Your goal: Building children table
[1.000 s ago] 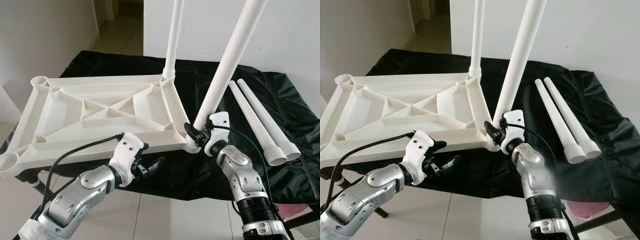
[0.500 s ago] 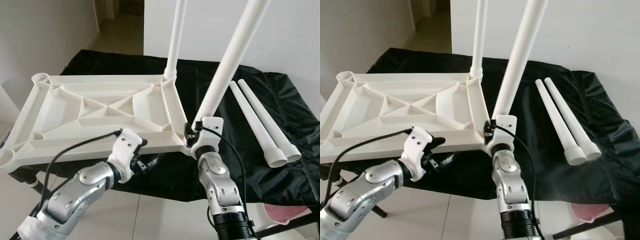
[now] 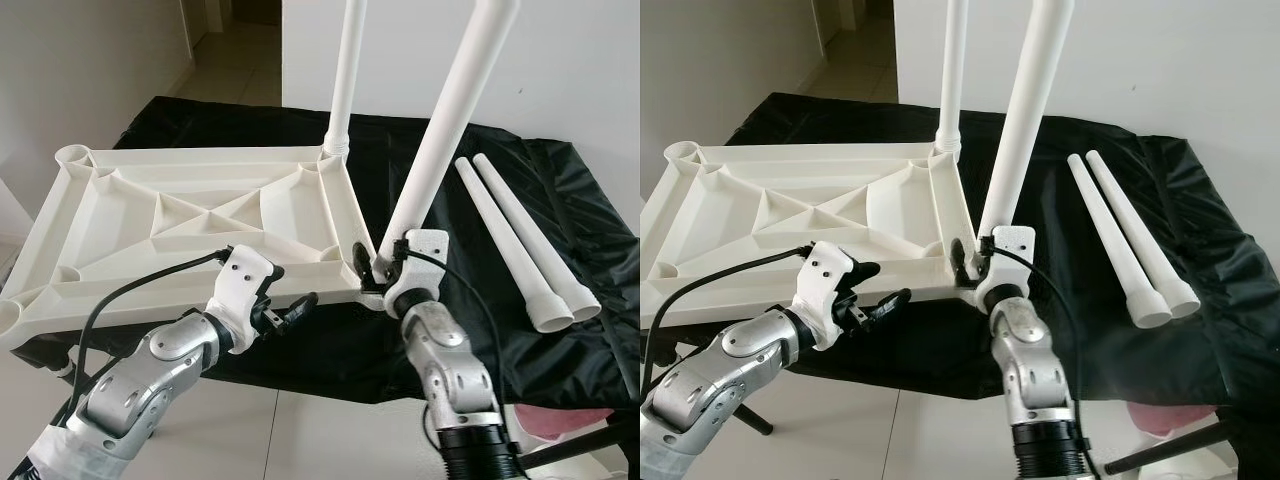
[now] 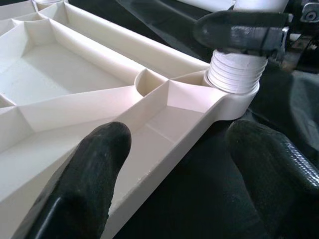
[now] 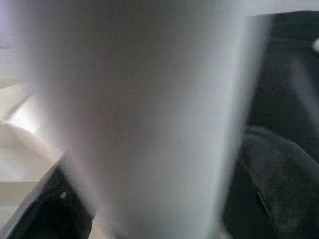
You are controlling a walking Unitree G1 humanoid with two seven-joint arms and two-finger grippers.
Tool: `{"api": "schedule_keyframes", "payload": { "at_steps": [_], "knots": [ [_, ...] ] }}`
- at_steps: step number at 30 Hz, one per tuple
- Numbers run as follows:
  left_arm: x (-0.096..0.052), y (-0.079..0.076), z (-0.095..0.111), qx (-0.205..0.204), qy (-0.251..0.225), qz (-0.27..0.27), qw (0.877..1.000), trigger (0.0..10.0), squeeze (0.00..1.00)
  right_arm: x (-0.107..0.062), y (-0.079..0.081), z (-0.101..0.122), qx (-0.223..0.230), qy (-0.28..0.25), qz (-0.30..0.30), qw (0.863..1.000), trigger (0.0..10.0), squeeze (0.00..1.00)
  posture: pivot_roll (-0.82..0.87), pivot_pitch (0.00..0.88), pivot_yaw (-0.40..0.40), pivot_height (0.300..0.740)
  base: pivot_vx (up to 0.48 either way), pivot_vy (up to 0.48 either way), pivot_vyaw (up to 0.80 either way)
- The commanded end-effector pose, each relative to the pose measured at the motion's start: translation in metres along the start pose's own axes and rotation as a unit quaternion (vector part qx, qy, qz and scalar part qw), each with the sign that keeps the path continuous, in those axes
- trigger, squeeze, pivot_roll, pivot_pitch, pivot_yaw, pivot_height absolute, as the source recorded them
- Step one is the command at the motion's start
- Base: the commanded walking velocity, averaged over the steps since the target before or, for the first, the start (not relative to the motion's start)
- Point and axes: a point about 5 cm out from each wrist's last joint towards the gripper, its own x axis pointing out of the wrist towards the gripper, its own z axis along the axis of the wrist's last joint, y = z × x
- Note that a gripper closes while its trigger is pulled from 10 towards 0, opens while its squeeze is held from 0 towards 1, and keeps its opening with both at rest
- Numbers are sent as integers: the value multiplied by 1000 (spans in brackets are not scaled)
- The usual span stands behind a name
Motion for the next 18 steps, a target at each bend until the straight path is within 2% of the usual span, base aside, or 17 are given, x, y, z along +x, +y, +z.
{"api": "schedule_keyframes", "payload": {
  "at_steps": [1,3,4,8,11,15,18],
  "knots": [
    [0,-9,-1,2,1,-75,997,10000,0,-2,-1,-3,7,3,9,1000,10000,0,51,77,-50,740,0,0,0],
    [2,-9,0,2,-3,-75,997,10000,0,-2,-8,-4,-7,4,39,999,10000,0,49,65,-53,740,0,0,0],
    [2,-9,0,2,-3,-75,997,10000,0,-2,-8,-4,-7,4,39,999,10000,0,49,65,-53,740,0,0,0],
    [3,-7,1,9,-5,-76,997,10000,0,-1,-13,-7,-25,5,108,994,10000,0,45,49,-44,740,0,0,0],
    [3,-7,1,9,-5,-76,997,10000,0,-1,-13,-7,-25,5,108,994,10000,0,45,49,-44,740,0,0,0],
    [4,-2,5,16,-7,-78,997,10000,0,0,-21,-1,-55,-9,172,984,10000,0,39,44,-34,740,0,0,0],
    [5,-1,5,17,-8,-78,997,10000,0,0,-24,0,-62,-12,178,982,10000,0,39,44,-34,740,0,0,0]
  ]
}}
